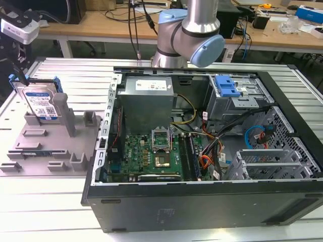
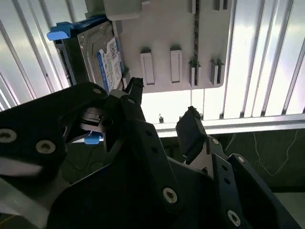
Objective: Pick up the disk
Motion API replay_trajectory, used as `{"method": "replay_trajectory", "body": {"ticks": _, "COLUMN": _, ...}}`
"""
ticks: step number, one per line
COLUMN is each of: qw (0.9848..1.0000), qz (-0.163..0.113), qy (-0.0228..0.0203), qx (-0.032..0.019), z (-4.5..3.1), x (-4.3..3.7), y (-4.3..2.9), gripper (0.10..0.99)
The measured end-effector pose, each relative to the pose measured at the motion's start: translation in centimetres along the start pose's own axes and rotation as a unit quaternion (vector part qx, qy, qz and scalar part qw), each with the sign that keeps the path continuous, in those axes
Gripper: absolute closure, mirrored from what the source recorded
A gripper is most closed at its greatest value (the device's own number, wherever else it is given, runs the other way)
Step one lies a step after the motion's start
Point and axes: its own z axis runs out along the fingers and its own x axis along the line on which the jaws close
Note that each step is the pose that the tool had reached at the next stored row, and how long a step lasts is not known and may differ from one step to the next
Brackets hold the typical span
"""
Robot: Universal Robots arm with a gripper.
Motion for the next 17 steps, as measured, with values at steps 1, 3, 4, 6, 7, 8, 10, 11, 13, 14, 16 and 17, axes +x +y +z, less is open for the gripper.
{"method": "replay_trajectory", "body": {"ticks": 1, "qw": 1.0000, "qz": -0.005, "qy": 0.0002, "qx": 0.0000, "z": 0.00, "x": -0.02, "y": -0.02, "gripper": 0.529}}
{"method": "replay_trajectory", "body": {"ticks": 3, "qw": 0.9997, "qz": -0.023, "qy": 0.0008, "qx": 0.0000, "z": 0.01, "x": -0.04, "y": -0.06, "gripper": 0.529}}
{"method": "replay_trajectory", "body": {"ticks": 4, "qw": 0.9995, "qz": -0.030, "qy": 0.0011, "qx": 0.0000, "z": 0.00, "x": -0.04, "y": -0.06, "gripper": 0.529}}
{"method": "replay_trajectory", "body": {"ticks": 6, "qw": 0.9986, "qz": -0.052, "qy": 0.0017, "qx": 0.0005, "z": 0.02, "x": -0.05, "y": -0.08, "gripper": 0.529}}
{"method": "replay_trajectory", "body": {"ticks": 7, "qw": 0.9981, "qz": -0.062, "qy": 0.0019, "qx": 0.0009, "z": 0.03, "x": -0.05, "y": -0.09, "gripper": 0.529}}
{"method": "replay_trajectory", "body": {"ticks": 8, "qw": 0.9975, "qz": -0.070, "qy": 0.0020, "qx": 0.0011, "z": 0.05, "x": -0.05, "y": -0.08, "gripper": 0.529}}
{"method": "replay_trajectory", "body": {"ticks": 10, "qw": 0.9959, "qz": -0.091, "qy": 0.0021, "qx": 0.0023, "z": 0.11, "x": -0.05, "y": -0.08, "gripper": 0.529}}
{"method": "replay_trajectory", "body": {"ticks": 11, "qw": 0.9939, "qz": -0.110, "qy": 0.0021, "qx": 0.0036, "z": 0.17, "x": -0.05, "y": -0.08, "gripper": 0.529}}
{"method": "replay_trajectory", "body": {"ticks": 13, "qw": 0.9900, "qz": -0.141, "qy": 0.0025, "qx": 0.0046, "z": 0.25, "x": -0.05, "y": -0.08, "gripper": 0.529}}
{"method": "replay_trajectory", "body": {"ticks": 14, "qw": 0.9886, "qz": -0.150, "qy": 0.0027, "qx": 0.0047, "z": 0.28, "x": -0.05, "y": -0.09, "gripper": 0.529}}
{"method": "replay_trajectory", "body": {"ticks": 16, "qw": 0.9852, "qz": -0.171, "qy": 0.0035, "qx": 0.0048, "z": 0.36, "x": -0.05, "y": -0.09, "gripper": 0.529}}
{"method": "replay_trajectory", "body": {"ticks": 17, "qw": 0.9824, "qz": -0.186, "qy": 0.0042, "qx": 0.0051, "z": 0.43, "x": -0.05, "y": -0.09, "gripper": 0.529}}
